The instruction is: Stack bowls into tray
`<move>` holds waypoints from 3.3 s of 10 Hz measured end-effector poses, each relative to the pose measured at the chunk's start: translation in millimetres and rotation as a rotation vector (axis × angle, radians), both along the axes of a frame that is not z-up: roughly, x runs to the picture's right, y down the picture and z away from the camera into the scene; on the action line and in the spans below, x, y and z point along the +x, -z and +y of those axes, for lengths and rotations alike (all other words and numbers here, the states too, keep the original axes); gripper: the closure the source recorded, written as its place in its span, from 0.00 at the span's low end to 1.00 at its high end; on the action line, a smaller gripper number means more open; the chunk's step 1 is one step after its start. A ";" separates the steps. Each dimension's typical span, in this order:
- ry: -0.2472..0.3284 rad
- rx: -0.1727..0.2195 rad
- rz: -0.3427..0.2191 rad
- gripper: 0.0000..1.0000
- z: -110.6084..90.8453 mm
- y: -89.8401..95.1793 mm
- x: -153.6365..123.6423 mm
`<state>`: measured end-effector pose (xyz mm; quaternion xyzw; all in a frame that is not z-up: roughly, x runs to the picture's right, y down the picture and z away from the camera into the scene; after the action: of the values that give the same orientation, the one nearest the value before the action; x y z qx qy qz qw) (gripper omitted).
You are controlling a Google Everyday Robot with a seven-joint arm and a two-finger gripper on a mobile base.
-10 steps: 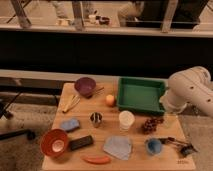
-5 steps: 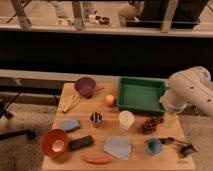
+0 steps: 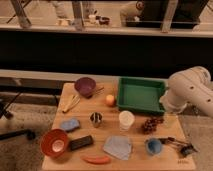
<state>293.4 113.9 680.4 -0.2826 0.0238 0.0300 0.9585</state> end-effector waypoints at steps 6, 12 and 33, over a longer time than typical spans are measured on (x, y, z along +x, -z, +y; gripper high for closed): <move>0.000 0.000 0.000 0.20 0.4 0.2 0.3; 0.101 -0.021 -0.167 0.20 31.8 26.2 -47.2; 0.393 -0.160 -0.592 0.20 158.9 46.5 -267.0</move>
<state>26.4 272.8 633.8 -0.3434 -0.1987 -0.2397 0.8861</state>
